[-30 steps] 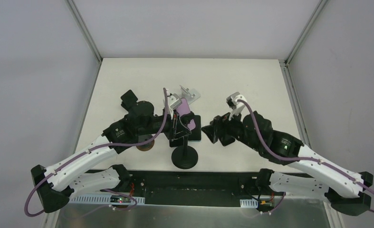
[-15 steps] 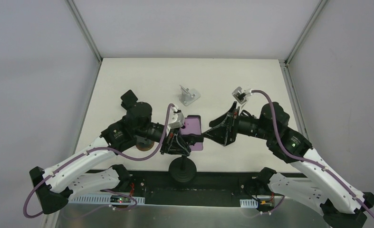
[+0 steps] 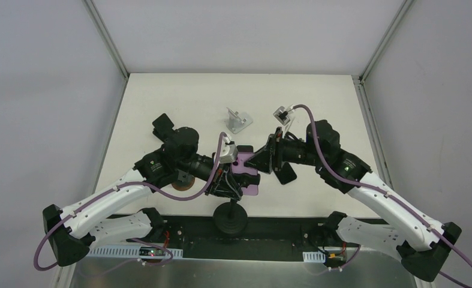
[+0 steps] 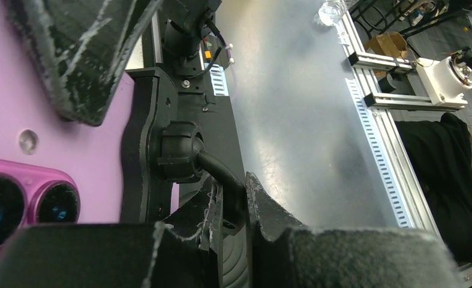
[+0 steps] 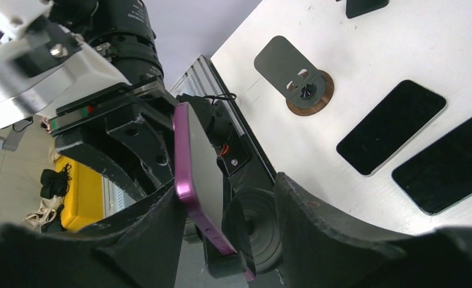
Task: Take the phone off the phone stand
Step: Pick up the phone stand with the phone at the center of the board.
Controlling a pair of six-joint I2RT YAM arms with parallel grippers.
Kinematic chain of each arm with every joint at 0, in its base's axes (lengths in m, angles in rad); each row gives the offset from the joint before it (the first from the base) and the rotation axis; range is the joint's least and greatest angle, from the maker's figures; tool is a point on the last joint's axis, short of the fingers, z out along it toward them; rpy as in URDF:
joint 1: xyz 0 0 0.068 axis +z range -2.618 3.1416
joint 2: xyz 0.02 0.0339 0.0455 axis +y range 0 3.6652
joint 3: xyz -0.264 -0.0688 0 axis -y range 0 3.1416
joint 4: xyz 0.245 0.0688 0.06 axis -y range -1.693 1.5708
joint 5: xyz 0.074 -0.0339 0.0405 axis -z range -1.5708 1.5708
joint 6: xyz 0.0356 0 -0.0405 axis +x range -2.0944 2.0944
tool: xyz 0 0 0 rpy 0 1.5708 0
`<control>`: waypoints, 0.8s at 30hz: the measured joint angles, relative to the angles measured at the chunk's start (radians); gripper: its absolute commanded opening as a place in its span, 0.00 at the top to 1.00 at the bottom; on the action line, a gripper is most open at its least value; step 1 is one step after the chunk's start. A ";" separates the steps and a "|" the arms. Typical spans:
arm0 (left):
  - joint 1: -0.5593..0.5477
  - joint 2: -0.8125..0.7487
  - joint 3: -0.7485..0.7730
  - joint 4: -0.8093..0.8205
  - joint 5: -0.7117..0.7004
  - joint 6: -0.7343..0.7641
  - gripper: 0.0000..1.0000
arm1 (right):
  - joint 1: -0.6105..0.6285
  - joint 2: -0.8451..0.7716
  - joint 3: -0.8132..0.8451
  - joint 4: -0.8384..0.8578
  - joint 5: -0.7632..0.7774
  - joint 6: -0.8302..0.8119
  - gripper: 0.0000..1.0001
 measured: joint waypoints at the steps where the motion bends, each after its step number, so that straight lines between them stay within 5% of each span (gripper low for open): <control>1: 0.000 0.000 0.000 0.000 0.003 0.001 1.00 | 0.000 0.006 0.000 0.000 0.000 0.000 0.45; 6: 0.000 0.000 0.000 0.000 0.008 0.003 1.00 | 0.013 0.016 0.000 0.002 -0.001 -0.004 0.48; 11: 0.000 0.001 0.000 0.000 0.007 0.007 0.99 | 0.064 0.039 0.003 -0.002 0.000 -0.034 0.68; 18: 0.000 -0.012 -0.001 -0.012 -0.034 0.016 0.70 | 0.152 0.057 0.026 -0.048 0.104 -0.099 1.00; 24: 0.000 -0.095 -0.029 -0.005 -0.144 0.014 0.60 | 0.219 0.054 0.027 -0.101 0.266 -0.114 1.00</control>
